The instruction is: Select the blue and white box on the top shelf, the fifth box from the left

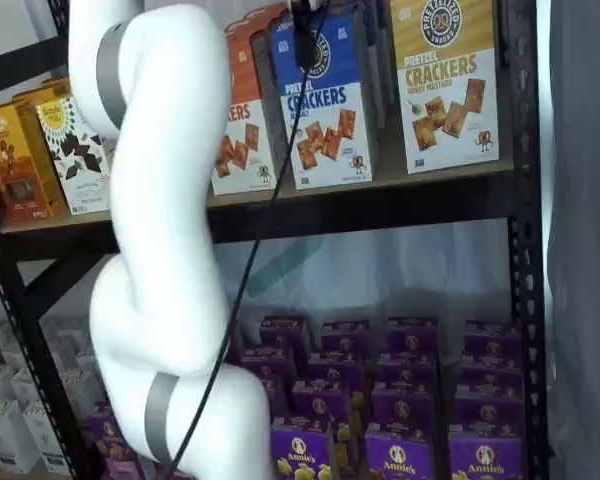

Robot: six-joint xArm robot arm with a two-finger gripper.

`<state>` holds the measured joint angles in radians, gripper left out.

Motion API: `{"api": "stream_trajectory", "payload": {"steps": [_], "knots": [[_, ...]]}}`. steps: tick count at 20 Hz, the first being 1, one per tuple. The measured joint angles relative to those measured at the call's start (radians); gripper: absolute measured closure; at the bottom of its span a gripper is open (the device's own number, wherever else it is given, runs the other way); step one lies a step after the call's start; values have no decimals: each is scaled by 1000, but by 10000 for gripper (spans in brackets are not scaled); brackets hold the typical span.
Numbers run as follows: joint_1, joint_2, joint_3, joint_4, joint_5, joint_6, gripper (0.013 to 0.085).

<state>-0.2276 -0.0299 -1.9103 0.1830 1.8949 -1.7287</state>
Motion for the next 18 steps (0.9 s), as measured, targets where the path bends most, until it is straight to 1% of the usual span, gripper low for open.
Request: {"api": "stream_trajectory", "payload": {"steps": [1,12,13,14,15,16,17,18], "knots": [[-1,-2,3,1,-2,0,290],[3,-15,25,2,-16,2,290],[4,-17,27,2,-18,3,330],[4,-17,28,2,-18,3,330],[5,-18,29,2,-18,4,370],[5,-18,30,3,-18,4,370],[5,-19,32,3,-20,5,410],[6,-20,32,3,-19,5,410]]}}
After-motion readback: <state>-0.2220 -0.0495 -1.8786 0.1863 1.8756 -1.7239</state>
